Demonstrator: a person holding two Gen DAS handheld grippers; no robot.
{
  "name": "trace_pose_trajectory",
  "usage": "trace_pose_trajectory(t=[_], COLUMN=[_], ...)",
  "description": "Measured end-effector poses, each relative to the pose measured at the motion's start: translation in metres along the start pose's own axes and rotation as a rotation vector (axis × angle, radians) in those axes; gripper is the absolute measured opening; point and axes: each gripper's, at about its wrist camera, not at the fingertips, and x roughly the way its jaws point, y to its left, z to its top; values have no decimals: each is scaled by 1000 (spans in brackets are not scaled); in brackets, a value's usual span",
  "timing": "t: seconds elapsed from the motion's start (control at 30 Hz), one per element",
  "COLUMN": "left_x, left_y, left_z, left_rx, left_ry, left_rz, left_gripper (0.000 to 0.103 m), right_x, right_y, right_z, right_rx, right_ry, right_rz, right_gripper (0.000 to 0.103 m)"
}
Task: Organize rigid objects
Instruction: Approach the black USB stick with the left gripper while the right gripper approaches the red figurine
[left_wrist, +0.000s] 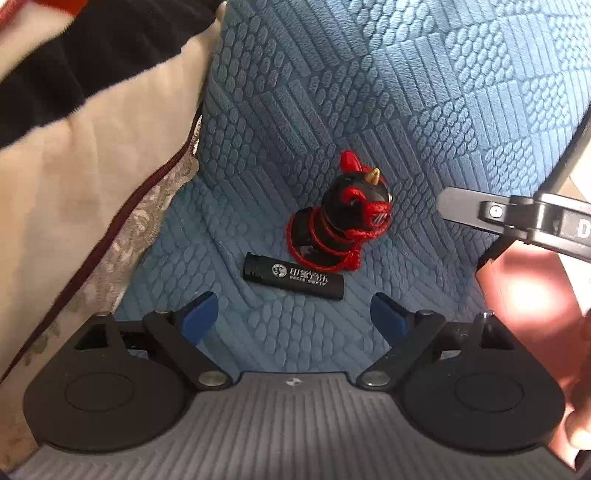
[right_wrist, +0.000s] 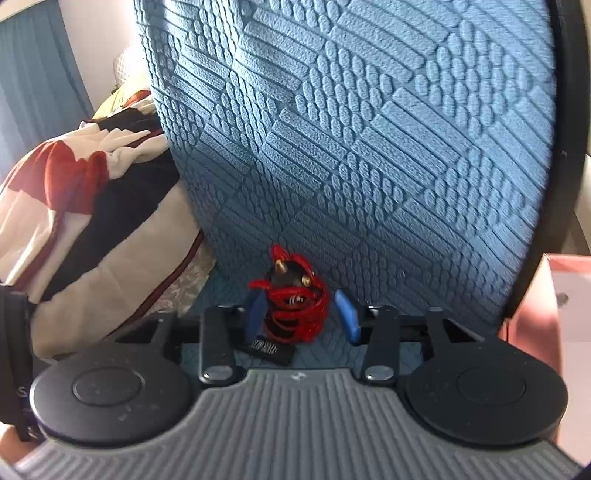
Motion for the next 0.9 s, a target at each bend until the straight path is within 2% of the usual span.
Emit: trace_pose_trajectory(t=[0.13,0.23,0.37,0.53,0.57,0.6,0.67,0.73,0.83,0.9], left_x=[11,16,17,23,24,26,27,30,33,35], left_y=[4,2,-11,-21,-21,-20,-19,-20,-24,-28], left_z=[1,3,0,3,5,6,8,10,11,11], left_rx=[-14,0,72,139,135,131,130,144,180,222], left_ry=[5,11,0,0,-2,-7,-21,-28,-31,-30], left_rz=[26,41,35,49,48,47,44,61,66,83], left_gripper=[92,92,92,92,92,92,92,92,92,92], right_x=[18,36,61,78,81,85,96,105,107,106], right_y=[2,2,8,10,13,15,18,15,5,1], right_z=[8,13,14,16,15,14,11,10,7,9], right_rx=[-33,-49,-148,-143,-164,-186,-210,-176,-112,-103], right_ry=[4,24,70,99,98,99,110,127,132,142], right_rz=[34,48,-23,92,94,89,74,76,101,106], right_gripper=[67,67,67,68,76,79,79,78,71,71])
